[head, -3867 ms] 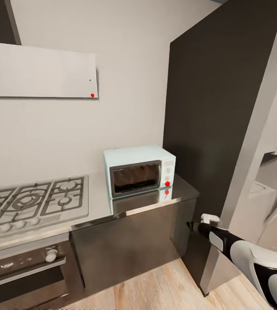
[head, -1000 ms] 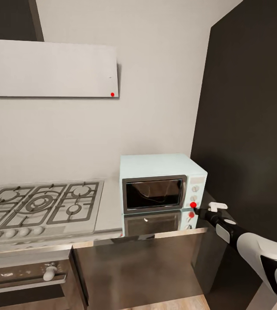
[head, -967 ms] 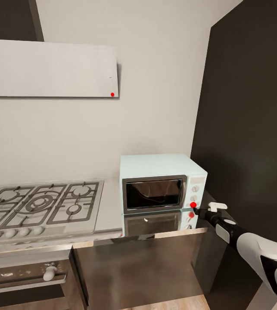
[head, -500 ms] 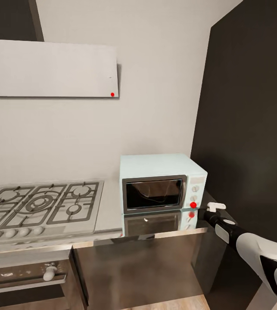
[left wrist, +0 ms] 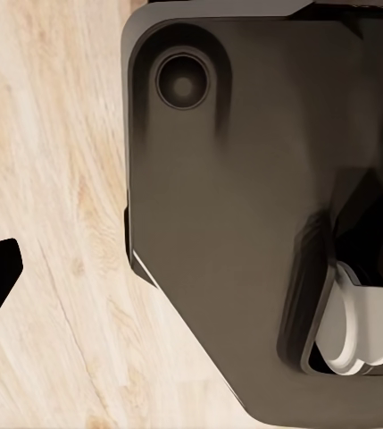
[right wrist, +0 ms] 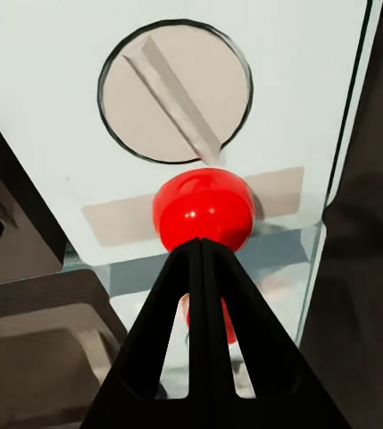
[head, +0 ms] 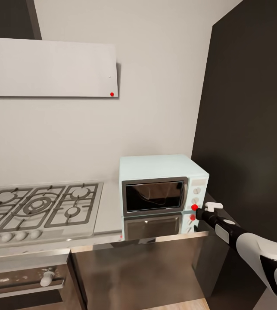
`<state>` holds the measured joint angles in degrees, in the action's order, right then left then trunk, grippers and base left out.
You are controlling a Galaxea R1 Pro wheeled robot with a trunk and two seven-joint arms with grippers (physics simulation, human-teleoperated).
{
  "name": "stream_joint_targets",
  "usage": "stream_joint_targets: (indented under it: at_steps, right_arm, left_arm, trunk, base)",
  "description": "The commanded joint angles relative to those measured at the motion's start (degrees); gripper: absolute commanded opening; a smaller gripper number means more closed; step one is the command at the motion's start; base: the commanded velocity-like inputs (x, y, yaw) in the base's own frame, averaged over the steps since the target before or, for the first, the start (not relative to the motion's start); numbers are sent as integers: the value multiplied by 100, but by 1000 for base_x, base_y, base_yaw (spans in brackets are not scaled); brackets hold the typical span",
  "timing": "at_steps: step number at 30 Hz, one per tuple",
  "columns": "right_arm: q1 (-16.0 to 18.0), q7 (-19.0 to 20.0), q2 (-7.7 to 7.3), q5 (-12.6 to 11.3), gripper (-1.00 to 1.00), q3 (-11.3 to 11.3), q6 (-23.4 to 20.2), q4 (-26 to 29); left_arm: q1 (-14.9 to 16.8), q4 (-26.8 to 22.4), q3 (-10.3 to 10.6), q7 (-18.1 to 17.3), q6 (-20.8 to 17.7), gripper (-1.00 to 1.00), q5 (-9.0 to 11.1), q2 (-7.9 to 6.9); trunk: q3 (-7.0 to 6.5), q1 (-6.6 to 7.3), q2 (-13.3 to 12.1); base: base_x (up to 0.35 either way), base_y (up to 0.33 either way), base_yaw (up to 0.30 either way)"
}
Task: In the kitchen, take the popcorn bag from the countertop, put it into the microwave, and heat it until the popcorn is cooked so the cooked popcorn ends up inside the bag.
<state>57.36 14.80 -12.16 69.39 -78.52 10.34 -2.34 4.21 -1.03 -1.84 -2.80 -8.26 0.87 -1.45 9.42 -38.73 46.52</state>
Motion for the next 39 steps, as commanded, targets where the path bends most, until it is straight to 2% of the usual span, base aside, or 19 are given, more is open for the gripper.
stream_joint_targets:
  at_steps: [1, 11, 29, 39]
  right_arm:
    - [4, 10, -6, 32, -100, -40, 12, -12]
    - [4, 13, -6, 32, -100, -41, 12, -3]
    - [-5, 13, -6, 32, -100, -33, -5, -3]
    - [-13, 14, -6, 34, -100, -32, -5, -3]
  left_arm:
    - [1, -11, -18, -19, -35, 100, 9, -2]
    - [1, -11, -18, -19, -34, 100, 9, -4]
    - [1, -11, -25, -19, -35, 100, 9, -5]
    - [1, -11, -27, -19, -35, 100, 9, -5]
  trunk:
    - [9, -1, 6]
    - [9, -1, 6]
    - [9, -1, 6]
    - [9, -1, 6]
  base:
    - [1, 0, 0]
    - [121, -25, 0]
    - [4, -1, 0]
    - [104, 0, 0]
